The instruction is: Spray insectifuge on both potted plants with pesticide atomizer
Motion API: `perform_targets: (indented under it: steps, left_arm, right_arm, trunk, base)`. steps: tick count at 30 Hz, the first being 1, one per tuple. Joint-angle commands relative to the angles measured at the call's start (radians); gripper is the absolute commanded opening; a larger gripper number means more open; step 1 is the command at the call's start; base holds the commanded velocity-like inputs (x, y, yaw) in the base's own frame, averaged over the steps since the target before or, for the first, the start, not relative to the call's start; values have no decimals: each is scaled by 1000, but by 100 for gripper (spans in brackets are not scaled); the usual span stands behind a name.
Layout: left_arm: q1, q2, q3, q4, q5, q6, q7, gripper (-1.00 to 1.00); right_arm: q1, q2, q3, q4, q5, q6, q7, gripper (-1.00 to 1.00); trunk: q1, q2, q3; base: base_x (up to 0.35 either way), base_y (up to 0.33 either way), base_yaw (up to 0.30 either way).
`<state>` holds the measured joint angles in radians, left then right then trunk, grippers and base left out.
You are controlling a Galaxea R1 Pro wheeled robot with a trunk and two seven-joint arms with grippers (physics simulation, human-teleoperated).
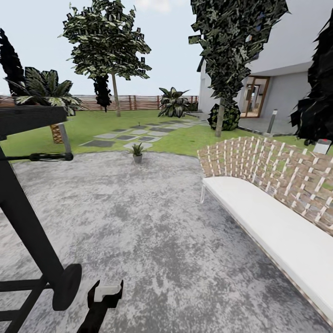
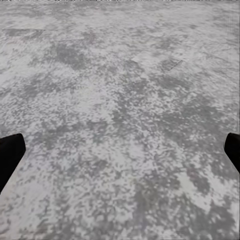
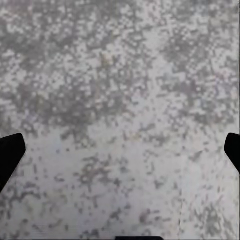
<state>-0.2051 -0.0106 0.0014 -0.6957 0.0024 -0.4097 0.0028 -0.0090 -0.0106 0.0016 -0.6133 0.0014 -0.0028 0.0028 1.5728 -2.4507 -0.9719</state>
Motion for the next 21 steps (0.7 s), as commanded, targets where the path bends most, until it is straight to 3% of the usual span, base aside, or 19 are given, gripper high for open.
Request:
perform_targets:
  steps: [1, 21]
  left_arm:
    - [0, 0, 0, 0, 0, -3, 0, 100]
    - [0, 0, -1, 1, 1, -3, 0, 100]
  right_arm:
    - [0, 0, 0, 0, 0, 0, 0, 100]
    - [0, 0, 1, 0, 1, 0, 0, 100]
  trunk:
    - [0, 0, -1]
    - [0, 0, -1]
  base:
    - [336, 0, 0]
    - [337, 0, 0]
